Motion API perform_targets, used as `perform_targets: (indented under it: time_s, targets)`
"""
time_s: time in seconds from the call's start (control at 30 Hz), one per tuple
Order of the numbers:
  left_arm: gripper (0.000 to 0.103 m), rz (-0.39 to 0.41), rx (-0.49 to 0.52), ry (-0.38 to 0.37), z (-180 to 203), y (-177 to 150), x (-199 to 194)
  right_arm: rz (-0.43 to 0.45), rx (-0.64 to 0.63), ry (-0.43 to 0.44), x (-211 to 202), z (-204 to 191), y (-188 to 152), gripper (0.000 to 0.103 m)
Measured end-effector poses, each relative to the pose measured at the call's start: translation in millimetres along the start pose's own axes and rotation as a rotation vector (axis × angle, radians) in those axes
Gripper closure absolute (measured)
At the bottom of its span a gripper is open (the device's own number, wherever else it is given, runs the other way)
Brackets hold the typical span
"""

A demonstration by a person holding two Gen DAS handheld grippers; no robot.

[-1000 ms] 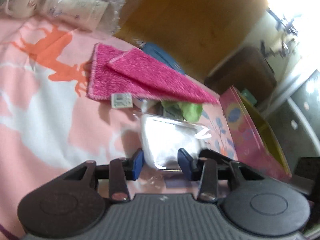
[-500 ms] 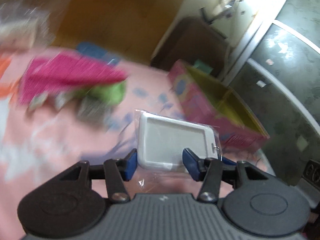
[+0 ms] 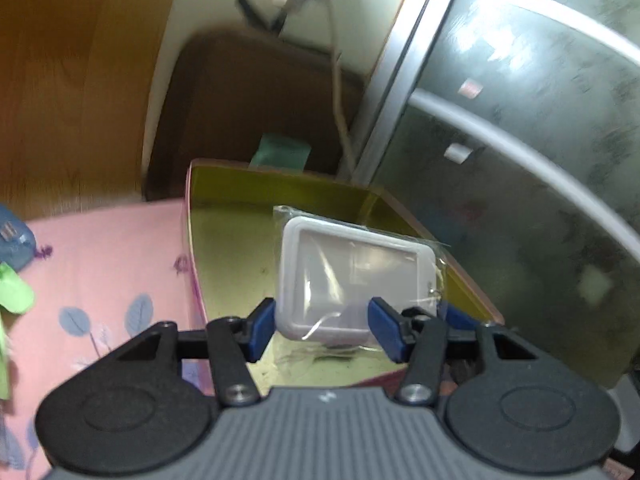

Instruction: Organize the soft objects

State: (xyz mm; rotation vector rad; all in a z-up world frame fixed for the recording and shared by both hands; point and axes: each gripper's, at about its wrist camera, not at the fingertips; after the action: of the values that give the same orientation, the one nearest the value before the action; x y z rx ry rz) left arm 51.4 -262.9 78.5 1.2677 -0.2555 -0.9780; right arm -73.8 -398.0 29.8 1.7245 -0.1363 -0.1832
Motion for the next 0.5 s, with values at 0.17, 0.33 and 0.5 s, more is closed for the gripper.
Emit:
perform_targets:
  time_s: [0.17, 0.33, 0.5]
  targets:
    - [0.051, -0.006, 0.032, 0.057, -11.1, -10.3, -12.7, 0.063, 0.025, -0.104, -6.6, 13.5, -4.6, 0.050]
    - [0.049, 0.071, -0.009, 0.077, -48.5, -15.9, -80.8, 0.095, 0.053, -0.033, -27.5, -9.3, -2.4, 0.050]
    - [0.044, 0.139, -0.011, 0.219, -107.5, -38.8, -155.7, 0.045, 0.035, 0.146, -29.5, -60.8, -5.4, 0.050]
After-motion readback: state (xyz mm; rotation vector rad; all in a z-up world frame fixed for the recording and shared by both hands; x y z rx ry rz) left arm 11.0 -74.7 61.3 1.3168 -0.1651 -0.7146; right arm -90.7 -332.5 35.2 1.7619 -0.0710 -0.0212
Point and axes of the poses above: each gripper's, at about its wrist camera, not at the fingertips, and x roughly the way its jaws point, z to its right, y to its top, and after that the axes turned 14 degrees about z, right-handed
